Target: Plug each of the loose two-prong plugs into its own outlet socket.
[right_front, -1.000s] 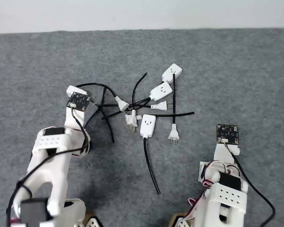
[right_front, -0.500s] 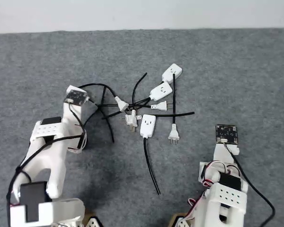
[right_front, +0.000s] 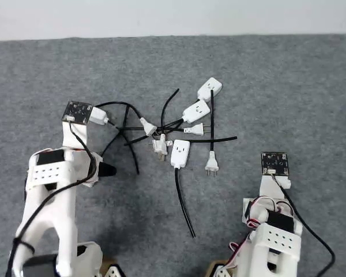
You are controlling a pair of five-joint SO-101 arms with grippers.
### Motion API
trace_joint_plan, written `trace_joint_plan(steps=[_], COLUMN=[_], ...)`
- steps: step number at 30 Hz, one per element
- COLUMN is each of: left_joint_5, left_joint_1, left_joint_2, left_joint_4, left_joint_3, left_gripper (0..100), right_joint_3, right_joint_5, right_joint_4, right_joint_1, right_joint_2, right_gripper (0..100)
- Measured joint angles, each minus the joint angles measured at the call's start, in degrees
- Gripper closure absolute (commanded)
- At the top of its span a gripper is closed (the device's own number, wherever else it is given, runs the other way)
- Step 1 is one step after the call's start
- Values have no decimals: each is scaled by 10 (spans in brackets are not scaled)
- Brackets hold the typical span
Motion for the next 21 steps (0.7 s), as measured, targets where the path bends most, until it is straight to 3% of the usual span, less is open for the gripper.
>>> trace_joint_plan(steps=[2, 6, 13, 21], left_joint_5=[-5, -42, -64, -48], left_joint_1=[0, 32, 167, 164], left_joint_2=[-33, -122, -184, -184], left_joint_4=[25, 80, 93, 58], left_joint_3=[0, 18, 125, 147], left_gripper=[739, 990, 987, 987], right_joint_3=[0, 0, 0, 0], right_joint_5=[0, 0, 0, 0], right_joint_4=[0, 0, 0, 0], right_joint_1=[0, 0, 0, 0], right_joint_2=[0, 0, 0, 0], right_gripper=[990, 990, 990, 990])
